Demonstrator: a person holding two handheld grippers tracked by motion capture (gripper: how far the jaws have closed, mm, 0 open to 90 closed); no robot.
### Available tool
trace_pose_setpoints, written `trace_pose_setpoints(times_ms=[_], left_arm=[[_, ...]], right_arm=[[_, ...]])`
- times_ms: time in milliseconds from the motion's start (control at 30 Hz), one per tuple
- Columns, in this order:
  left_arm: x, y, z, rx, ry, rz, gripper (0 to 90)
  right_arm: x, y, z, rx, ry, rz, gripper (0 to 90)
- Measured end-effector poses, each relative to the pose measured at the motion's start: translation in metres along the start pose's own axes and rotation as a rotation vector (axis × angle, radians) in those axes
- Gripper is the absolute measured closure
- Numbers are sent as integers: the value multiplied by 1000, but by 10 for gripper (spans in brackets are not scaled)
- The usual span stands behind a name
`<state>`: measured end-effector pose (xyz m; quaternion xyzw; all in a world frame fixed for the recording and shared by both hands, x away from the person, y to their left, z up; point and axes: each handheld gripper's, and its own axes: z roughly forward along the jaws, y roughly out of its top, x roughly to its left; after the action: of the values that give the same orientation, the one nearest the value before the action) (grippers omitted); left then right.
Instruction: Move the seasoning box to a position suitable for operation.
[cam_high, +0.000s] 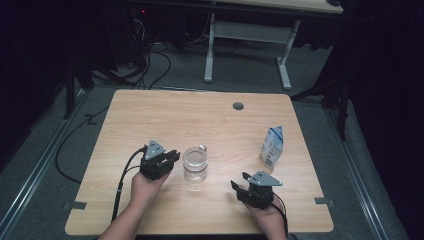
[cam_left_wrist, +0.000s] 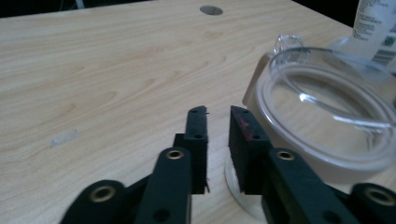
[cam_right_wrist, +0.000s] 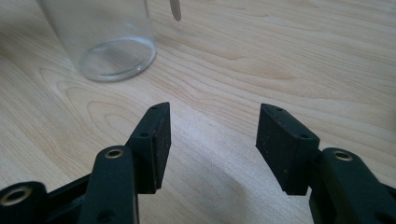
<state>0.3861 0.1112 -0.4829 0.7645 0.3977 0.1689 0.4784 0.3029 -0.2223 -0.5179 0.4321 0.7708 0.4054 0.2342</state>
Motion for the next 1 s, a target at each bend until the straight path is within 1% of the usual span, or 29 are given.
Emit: trace_pose_setpoints(times_ms=[100, 233, 367, 433, 667, 733, 1000], left_arm=[[-1, 1, 3, 0, 0, 11, 895], [-4, 1, 8, -7, -28, 22, 900], [-4, -1, 15, -6, -40, 30, 900], [-4, -2, 15, -11, -45, 29, 900], [-6, -6, 10, -27, -63, 25, 900], [-8, -7, 8, -26, -65, 36, 900], [-13, -11, 3, -30, -77, 42, 900]], right_arm=[[0, 0, 0, -3, 0, 5, 447], [0, 0, 0, -5, 0, 5, 446], [0, 0, 0, -2, -2, 7, 446], [0, 0, 0, 10, 0, 26, 446], [1, -1, 2, 18, -5, 9, 443], [1, -1, 2, 20, -5, 10, 442], [1, -1, 2, 19, -3, 7, 439]])
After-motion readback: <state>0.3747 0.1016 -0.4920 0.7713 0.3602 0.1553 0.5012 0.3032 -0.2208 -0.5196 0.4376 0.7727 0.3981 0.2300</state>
